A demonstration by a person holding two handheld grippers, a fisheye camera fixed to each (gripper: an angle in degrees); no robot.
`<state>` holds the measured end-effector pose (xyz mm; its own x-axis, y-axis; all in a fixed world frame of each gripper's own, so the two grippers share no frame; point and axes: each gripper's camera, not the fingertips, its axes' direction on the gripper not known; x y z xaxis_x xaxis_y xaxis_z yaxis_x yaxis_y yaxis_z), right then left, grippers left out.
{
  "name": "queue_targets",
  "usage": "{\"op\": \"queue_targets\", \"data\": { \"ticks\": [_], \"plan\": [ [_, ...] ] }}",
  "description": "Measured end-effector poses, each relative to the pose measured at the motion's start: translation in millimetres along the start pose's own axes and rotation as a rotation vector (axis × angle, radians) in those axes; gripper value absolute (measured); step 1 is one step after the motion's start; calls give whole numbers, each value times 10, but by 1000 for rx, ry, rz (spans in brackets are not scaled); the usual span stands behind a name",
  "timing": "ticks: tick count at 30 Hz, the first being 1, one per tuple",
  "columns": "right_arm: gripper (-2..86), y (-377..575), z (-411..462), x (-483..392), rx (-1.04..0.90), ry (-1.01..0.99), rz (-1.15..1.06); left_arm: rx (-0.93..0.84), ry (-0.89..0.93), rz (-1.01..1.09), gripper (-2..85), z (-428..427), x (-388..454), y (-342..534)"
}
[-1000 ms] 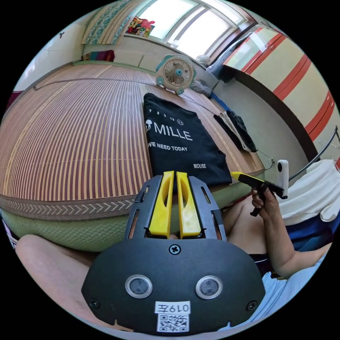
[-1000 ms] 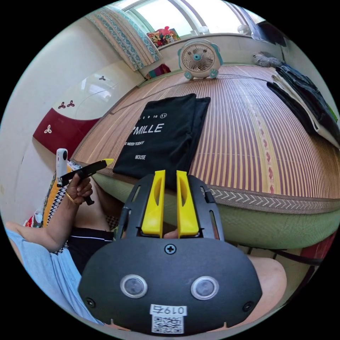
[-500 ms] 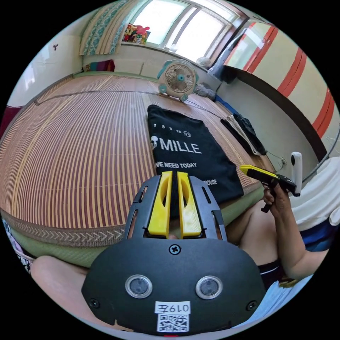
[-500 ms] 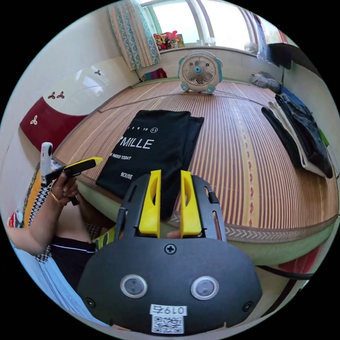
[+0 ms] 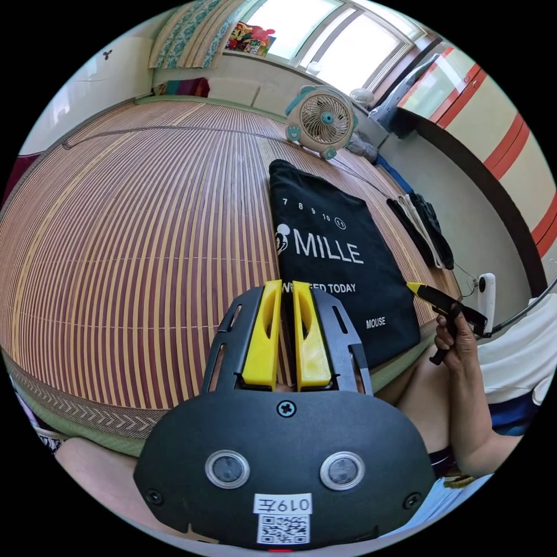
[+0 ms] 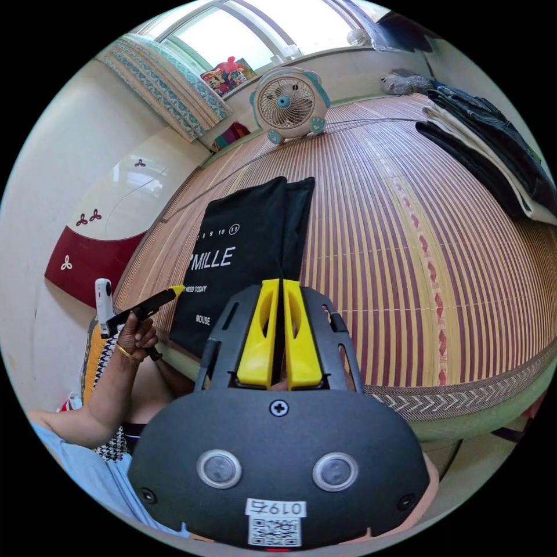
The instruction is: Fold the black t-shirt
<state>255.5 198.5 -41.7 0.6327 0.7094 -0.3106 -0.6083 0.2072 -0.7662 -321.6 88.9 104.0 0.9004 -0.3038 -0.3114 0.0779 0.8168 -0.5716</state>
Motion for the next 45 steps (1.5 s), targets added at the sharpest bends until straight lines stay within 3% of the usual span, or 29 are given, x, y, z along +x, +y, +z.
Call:
{"op": "queue_targets", "data": {
  "ticks": [15, 30, 36, 40, 45],
  "plan": [
    [47, 238, 176, 79, 26, -37, 51, 38, -17, 26, 8, -3, 268, 245],
    [48, 643, 379, -371, 69, 119, -69, 52, -80, 80, 12, -68, 717, 556],
    [18, 900, 399, -673, 135, 250, -130, 47, -169, 103, 11, -133, 963, 763],
    [-5, 1219, 426, -1259, 231, 492, -270, 85, -335, 153, 9, -281, 1346, 1018],
    [-9, 1614, 613, -1616, 246, 500, -268, 50, -338, 112, 8, -274, 1581, 1391]
  ]
}}
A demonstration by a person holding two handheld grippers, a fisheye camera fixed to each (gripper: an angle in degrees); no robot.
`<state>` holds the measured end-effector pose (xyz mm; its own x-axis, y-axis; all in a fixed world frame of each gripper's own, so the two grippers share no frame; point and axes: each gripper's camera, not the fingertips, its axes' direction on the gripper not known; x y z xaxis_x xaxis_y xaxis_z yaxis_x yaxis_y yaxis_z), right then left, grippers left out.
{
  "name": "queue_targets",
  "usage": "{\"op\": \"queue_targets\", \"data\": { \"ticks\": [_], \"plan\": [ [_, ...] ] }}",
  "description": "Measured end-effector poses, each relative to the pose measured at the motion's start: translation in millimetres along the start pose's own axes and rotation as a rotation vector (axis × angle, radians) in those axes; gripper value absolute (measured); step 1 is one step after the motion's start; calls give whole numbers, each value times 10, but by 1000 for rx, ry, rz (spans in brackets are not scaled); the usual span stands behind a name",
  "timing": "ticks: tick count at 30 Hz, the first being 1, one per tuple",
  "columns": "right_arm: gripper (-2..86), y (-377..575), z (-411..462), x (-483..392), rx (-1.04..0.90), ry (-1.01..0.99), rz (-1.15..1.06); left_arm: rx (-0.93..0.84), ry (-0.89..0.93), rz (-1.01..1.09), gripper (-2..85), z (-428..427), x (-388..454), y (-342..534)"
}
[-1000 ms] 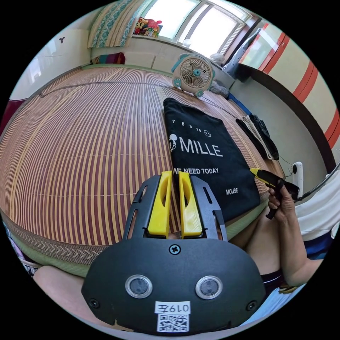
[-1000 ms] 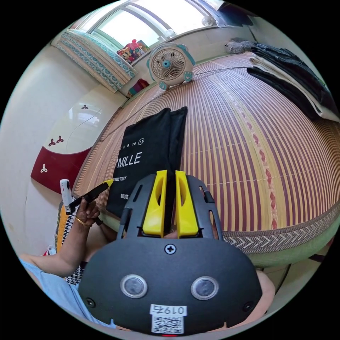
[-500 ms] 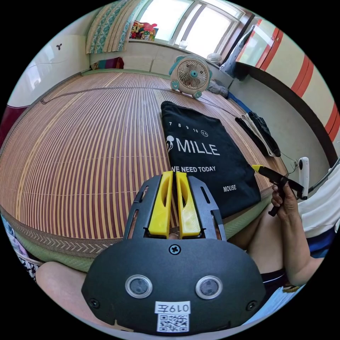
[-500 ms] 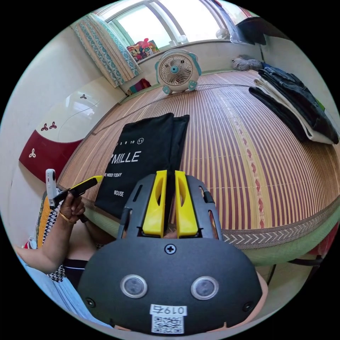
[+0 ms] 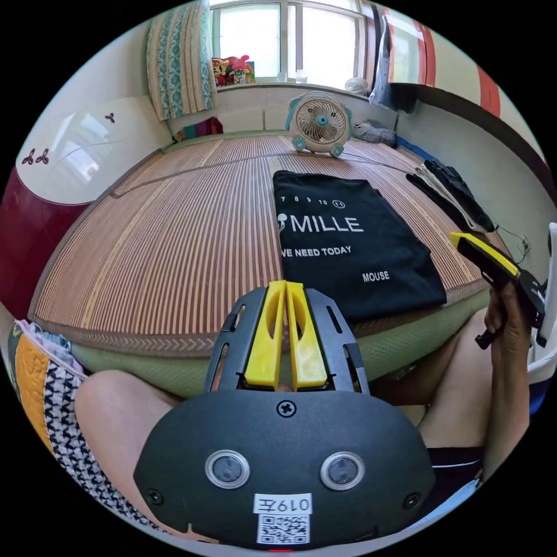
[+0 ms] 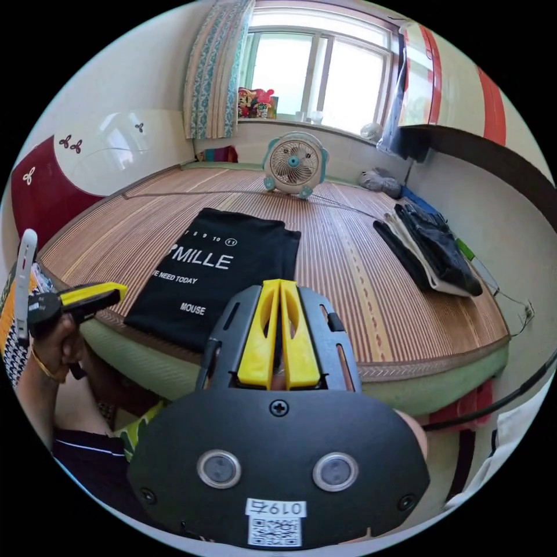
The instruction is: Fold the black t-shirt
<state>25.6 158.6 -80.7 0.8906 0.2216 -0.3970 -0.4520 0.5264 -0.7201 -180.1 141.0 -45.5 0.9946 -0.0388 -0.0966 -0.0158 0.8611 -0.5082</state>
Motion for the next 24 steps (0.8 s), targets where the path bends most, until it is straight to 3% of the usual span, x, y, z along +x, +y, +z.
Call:
{"op": "queue_targets", "data": {
  "ticks": [5, 11, 24],
  "plan": [
    [-10, 503, -82, -423, -58, -120, -8, -35, 119, 4, 7, -53, 210, 440],
    [-9, 756, -222, -695, -32, -29, -112, -5, 56, 75, 7, -195, 420, 643],
    [-10, 842, -516, -591, -90, -108, -105, 30, 31, 78, 10, -874, 580, 788]
  ]
}}
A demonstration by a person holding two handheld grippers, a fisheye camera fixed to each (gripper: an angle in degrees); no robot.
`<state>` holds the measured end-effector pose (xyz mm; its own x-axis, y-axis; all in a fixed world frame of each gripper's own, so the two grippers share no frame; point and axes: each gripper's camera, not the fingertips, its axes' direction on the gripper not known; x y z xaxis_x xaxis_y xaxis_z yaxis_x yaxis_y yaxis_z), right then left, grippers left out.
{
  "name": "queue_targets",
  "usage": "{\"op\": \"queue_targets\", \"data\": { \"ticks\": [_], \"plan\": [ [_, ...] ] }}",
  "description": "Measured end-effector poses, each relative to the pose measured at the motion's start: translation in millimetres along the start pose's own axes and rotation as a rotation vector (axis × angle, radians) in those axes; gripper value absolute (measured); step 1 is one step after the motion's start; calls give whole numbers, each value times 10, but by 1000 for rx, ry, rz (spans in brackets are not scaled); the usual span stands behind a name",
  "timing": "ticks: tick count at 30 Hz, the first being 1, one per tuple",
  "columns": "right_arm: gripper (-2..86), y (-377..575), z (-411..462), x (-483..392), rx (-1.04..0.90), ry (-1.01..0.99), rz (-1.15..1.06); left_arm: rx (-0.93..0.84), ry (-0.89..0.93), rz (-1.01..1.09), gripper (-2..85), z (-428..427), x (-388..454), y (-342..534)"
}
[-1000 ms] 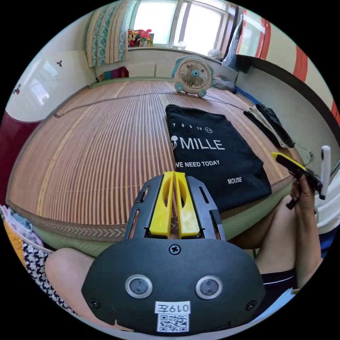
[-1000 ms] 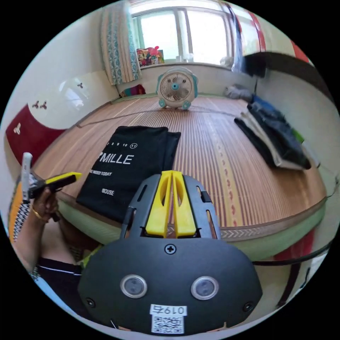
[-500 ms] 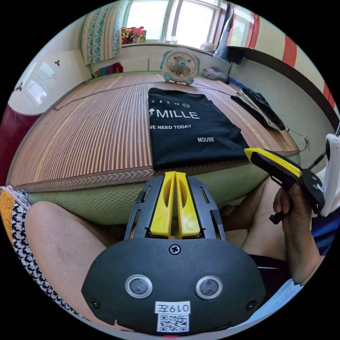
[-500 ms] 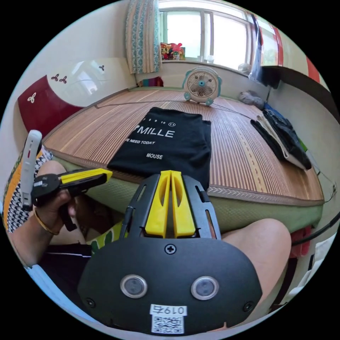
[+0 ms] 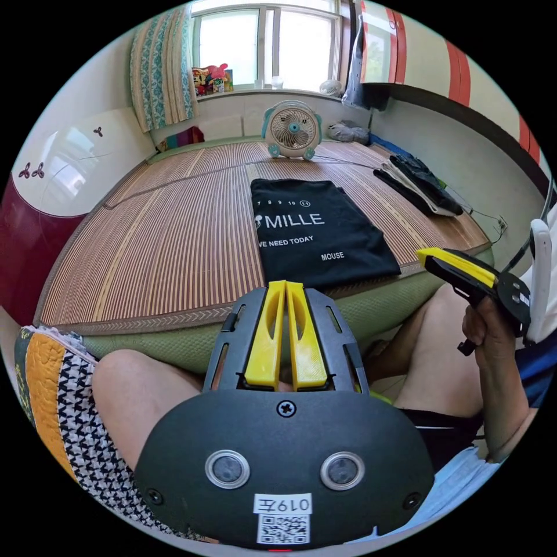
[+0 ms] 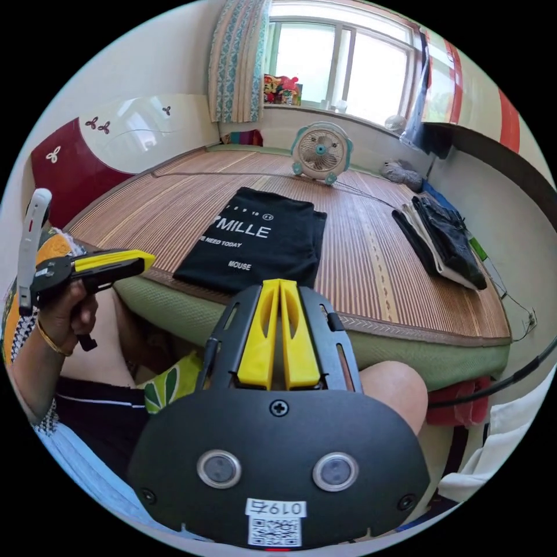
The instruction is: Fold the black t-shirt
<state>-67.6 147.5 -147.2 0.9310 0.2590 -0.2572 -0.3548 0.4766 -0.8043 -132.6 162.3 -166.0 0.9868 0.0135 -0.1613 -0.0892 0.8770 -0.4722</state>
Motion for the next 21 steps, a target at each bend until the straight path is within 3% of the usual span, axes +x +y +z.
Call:
{"op": "queue_targets", "data": {
  "ticks": [10, 21],
  "plan": [
    [-9, 427, -48, -261, 29, 123, 99, -7, -54, -119, 9, -21, 238, 427],
    [-10, 796, 244, -173, -10, 39, 70, -20, -52, -146, 7, 0, 272, 796]
  ]
}}
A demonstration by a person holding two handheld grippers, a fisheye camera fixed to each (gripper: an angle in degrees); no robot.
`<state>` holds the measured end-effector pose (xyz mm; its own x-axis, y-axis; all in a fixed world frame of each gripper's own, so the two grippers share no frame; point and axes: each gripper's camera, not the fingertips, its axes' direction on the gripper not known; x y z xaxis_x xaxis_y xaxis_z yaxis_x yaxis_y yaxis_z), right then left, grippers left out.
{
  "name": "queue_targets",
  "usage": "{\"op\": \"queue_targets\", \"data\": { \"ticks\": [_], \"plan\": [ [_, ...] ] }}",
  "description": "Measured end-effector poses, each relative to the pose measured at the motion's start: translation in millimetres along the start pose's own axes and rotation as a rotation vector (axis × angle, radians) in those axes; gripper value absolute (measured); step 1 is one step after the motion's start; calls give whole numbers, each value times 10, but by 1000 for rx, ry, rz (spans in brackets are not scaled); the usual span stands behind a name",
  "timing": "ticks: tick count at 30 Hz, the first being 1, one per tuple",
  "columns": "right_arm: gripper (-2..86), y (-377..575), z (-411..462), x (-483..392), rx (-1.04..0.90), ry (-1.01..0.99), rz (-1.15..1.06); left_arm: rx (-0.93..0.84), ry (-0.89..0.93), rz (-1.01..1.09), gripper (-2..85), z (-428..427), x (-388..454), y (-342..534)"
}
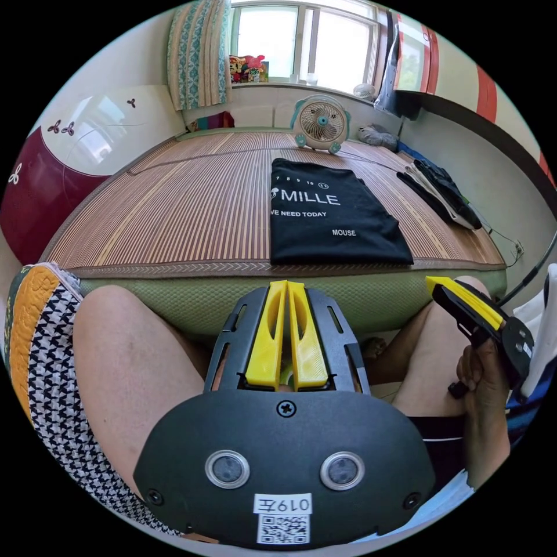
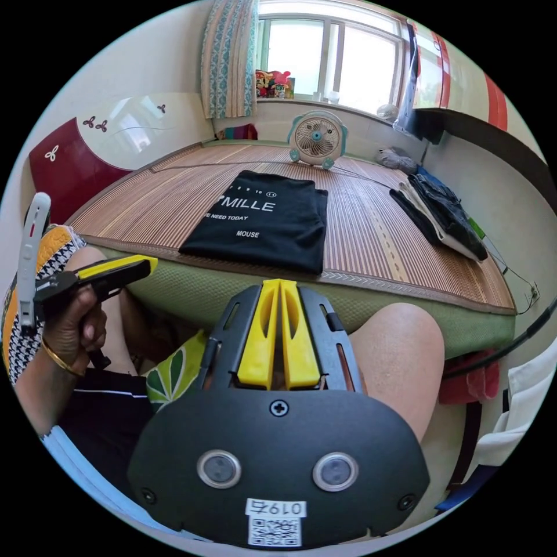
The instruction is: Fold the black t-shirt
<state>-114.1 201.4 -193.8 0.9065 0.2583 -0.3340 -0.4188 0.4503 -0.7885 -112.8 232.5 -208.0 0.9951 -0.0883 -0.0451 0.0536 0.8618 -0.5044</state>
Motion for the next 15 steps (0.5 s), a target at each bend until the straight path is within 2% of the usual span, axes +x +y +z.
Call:
{"op": "queue_targets", "data": {
  "ticks": [6, 15],
  "plan": [
    [-10, 44, 81, -20, 44, 44, 13, 24, -43, 6, 8, -73, 62, 197],
    [-10, 92, 39, 247, 95, -39, 57, 113, -46, 32, 8, -276, 159, 234]
  ]
}}
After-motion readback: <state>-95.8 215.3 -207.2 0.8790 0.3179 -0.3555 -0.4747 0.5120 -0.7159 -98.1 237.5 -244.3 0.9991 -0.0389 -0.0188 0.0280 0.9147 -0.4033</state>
